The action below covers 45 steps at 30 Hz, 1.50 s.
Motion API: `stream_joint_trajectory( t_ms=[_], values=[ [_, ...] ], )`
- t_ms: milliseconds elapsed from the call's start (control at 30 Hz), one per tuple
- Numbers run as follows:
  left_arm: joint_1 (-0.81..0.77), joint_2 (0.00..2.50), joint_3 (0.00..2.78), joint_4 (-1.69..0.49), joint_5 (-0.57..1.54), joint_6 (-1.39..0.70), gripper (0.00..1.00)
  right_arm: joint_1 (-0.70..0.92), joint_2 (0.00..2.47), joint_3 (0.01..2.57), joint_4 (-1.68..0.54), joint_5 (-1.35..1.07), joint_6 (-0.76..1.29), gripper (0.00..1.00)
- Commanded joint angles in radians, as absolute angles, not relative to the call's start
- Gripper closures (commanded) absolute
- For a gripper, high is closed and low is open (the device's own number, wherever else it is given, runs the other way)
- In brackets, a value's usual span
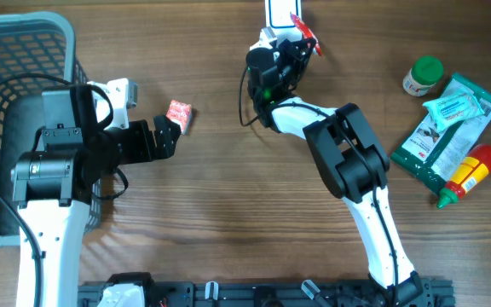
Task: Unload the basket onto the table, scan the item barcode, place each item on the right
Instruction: 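Hold the snack stick barcode in front of the white scanner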
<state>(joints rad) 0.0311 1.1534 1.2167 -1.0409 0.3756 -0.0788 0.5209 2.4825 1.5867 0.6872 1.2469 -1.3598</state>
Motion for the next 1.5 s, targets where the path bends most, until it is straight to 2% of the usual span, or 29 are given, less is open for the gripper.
stream_joint_trajectory(
  t_ms=[0, 333, 1200, 1300, 1400, 1467],
  values=[
    [0.031, 1.152, 1.224, -1.039, 0.391, -0.056, 0.00, 0.520, 2.501, 1.596, 0.695, 1.250, -1.359, 0.96],
    [0.031, 1.152, 1.224, -1.039, 0.391, -0.056, 0.00, 0.546, 2.501, 1.596, 0.695, 1.158, -1.359, 0.96],
    [0.031, 1.152, 1.224, -1.039, 0.391, -0.056, 0.00, 0.541, 2.501, 1.596, 0.697, 1.171, -1.361, 0.96],
    [0.031, 1.152, 1.224, -1.039, 0.391, -0.056, 0.00, 0.524, 2.501, 1.596, 0.852, 1.219, -1.367, 0.96],
    [0.031, 1.152, 1.224, -1.039, 0.391, -0.056, 0.00, 0.508, 2.498, 1.596, 1.118, 1.234, -1.515, 0.96],
    [0.031, 1.152, 1.224, -1.039, 0.391, -0.056, 0.00, 0.504, 2.483, 1.596, 1.176, 1.234, -1.532, 0.96]
  ],
)
